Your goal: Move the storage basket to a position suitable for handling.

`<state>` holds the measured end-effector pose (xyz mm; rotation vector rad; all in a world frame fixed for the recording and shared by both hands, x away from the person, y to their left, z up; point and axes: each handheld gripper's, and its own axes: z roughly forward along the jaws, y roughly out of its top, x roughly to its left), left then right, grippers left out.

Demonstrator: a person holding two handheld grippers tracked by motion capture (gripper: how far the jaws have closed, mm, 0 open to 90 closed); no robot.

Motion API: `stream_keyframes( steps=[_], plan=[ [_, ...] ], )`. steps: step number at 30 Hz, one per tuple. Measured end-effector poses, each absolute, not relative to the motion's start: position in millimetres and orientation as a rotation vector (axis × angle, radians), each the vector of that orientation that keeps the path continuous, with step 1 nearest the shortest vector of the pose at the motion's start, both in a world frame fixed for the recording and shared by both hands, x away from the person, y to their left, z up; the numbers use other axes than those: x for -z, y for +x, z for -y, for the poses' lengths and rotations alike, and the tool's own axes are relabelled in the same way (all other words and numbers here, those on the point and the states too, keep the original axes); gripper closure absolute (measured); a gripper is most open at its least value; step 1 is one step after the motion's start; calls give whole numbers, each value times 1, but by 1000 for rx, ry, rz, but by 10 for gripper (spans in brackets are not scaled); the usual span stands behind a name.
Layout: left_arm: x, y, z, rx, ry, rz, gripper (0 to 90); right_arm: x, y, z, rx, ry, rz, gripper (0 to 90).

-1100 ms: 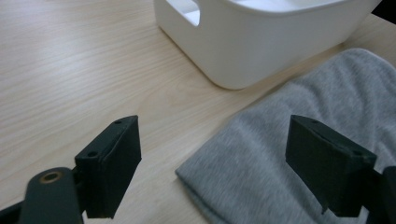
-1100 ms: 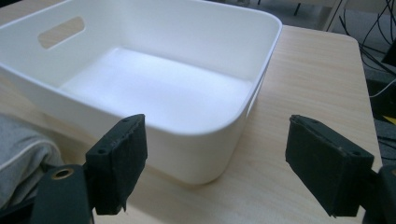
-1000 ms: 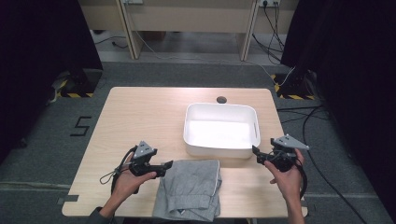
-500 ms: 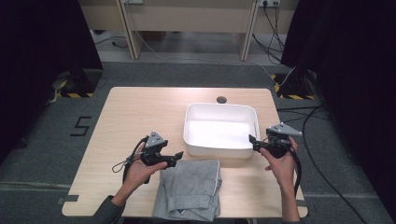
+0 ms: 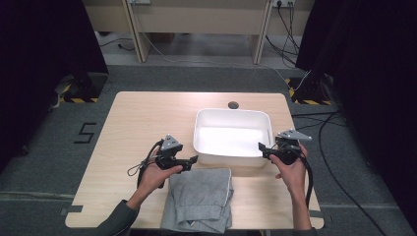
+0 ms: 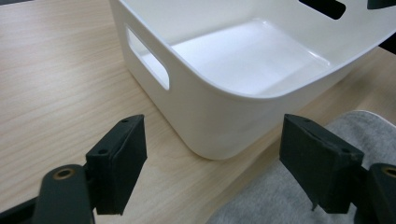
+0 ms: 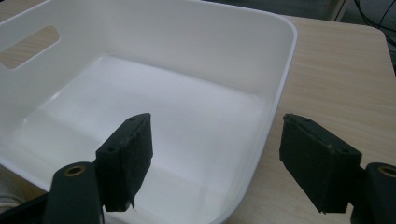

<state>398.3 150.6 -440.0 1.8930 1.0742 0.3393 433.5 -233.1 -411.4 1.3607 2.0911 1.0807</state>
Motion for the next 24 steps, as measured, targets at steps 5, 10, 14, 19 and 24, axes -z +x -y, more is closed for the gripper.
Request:
stream_keyframes(
  steps=[5, 10, 14, 19, 24],
  plan=[
    [446, 402, -144, -328, 1905, -1071, 244, 414, 434, 233, -1083, 1358, -2107, 272],
    [450, 404, -141, -327, 1905, -1069, 254, 418, 436, 234, -1093, 1382, -2122, 277],
    [450, 405, -140, -324, 1903, -1061, 266, 420, 436, 233, -1099, 1392, -2122, 268],
    [451, 405, -141, -329, 1901, -1035, 326, 427, 439, 225, -1033, 1375, -2151, 263],
    [451, 405, -142, -341, 1900, -1027, 323, 429, 439, 217, -1030, 1349, -2170, 267]
  ],
)
